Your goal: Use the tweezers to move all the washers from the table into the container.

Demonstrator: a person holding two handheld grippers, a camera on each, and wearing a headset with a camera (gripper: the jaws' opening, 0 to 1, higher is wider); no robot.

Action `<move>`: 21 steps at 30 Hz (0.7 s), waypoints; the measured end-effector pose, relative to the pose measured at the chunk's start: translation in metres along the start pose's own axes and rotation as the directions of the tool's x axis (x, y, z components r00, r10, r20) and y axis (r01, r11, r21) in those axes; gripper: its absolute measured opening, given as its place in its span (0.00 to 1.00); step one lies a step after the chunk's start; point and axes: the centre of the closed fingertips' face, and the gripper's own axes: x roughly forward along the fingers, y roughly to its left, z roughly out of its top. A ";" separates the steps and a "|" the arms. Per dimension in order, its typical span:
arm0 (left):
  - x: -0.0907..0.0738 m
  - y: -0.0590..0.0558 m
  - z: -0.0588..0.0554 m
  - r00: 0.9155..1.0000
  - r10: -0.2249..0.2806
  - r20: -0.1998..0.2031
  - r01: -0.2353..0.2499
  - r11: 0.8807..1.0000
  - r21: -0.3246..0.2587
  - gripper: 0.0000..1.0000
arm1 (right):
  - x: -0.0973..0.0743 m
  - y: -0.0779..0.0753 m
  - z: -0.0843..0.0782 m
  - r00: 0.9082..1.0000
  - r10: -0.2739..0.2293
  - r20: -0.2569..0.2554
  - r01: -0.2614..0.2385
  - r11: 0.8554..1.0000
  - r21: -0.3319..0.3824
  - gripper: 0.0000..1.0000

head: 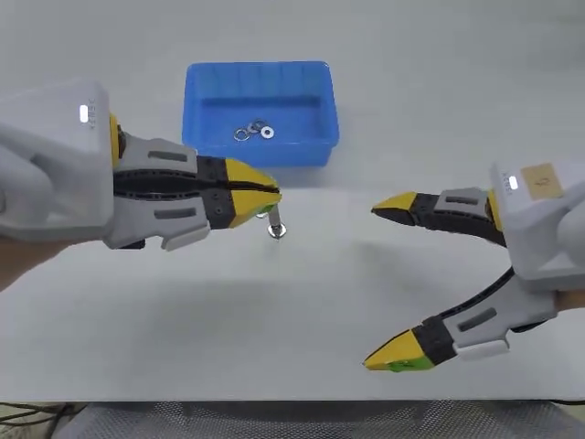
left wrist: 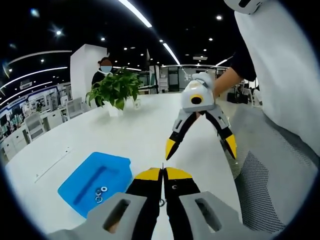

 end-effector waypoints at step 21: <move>0.001 -0.003 -0.006 0.995 -0.071 -0.064 0.072 0.997 0.010 0.04 | 0.035 0.001 0.029 0.997 0.065 0.052 -0.064 0.998 -0.026 0.91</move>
